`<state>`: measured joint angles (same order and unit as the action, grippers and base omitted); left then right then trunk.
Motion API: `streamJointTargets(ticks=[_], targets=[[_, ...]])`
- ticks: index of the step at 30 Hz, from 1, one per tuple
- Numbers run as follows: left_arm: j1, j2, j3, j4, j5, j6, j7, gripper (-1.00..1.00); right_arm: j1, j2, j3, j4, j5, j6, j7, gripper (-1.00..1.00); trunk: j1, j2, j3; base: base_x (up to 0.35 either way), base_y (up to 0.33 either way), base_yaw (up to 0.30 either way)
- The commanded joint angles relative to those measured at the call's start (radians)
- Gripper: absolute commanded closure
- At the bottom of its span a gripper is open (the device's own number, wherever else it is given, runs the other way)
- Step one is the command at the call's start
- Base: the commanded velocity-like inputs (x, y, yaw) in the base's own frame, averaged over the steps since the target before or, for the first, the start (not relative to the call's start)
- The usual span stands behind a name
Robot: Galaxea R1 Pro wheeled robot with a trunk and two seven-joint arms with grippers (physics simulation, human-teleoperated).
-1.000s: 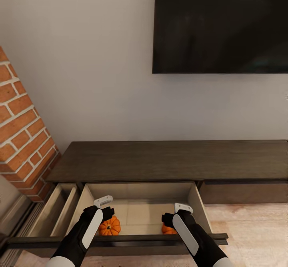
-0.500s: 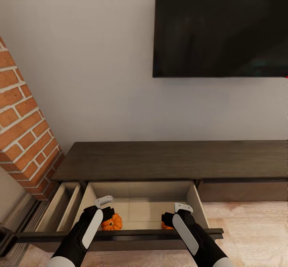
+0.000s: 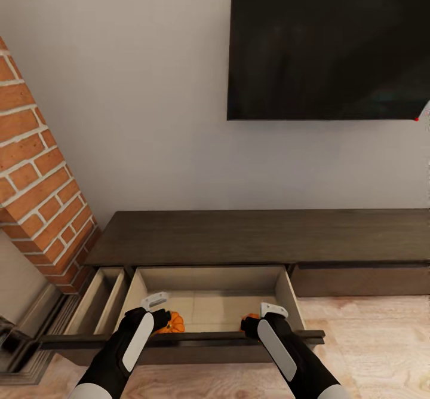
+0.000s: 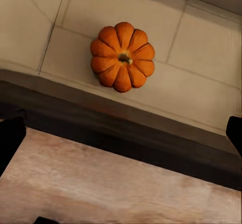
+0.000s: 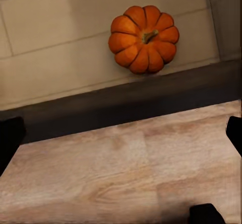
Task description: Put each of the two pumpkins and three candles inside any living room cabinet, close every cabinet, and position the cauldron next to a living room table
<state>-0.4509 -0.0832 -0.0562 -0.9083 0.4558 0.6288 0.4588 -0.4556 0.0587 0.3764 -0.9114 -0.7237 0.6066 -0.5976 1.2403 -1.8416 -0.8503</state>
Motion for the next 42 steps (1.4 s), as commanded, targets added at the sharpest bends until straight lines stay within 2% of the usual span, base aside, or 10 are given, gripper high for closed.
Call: streamJointTargets(ticks=[1,8,22,27,36,42], targets=[[0.0,0.0,-0.002,-0.001,0.011,0.002,0.01,-1.0,-0.001,0.0,0.002,-0.001,-0.01,0.001,-0.01,-1.0,-0.005,0.007,0.002,-0.299,0.0,0.0],[0.0,0.0,-0.002,-0.003,0.011,0.002,0.01,-1.0,-0.001,0.0,0.002,-0.002,-0.01,0.001,-0.01,-1.0,-0.031,0.056,0.024,-0.32,0.0,0.0],[0.0,0.0,-0.002,-0.008,0.011,0.002,0.01,-1.0,-0.001,0.0,0.002,-0.003,-0.01,0.001,-0.01,-1.0,-0.031,0.056,0.024,-0.333,0.0,0.0],[0.0,0.0,-0.002,-0.009,0.011,0.002,0.01,-1.0,0.0,0.0,0.002,-0.003,-0.01,0.001,-0.01,-1.0,-0.012,0.021,0.009,-0.238,0.0,0.0],[0.0,0.0,-0.002,-0.009,0.009,0.002,0.011,-1.0,-0.001,0.0,0.003,-0.004,-0.012,-0.004,-0.009,-1.0,0.022,-0.042,-0.02,-0.025,0.0,0.0],[0.0,0.0,-0.009,-0.01,0.008,0.0,0.009,-1.0,-0.001,0.0,0.004,-0.003,-0.013,-0.005,-0.009,-1.0,0.022,-0.042,-0.02,0.0,0.0,0.0]])
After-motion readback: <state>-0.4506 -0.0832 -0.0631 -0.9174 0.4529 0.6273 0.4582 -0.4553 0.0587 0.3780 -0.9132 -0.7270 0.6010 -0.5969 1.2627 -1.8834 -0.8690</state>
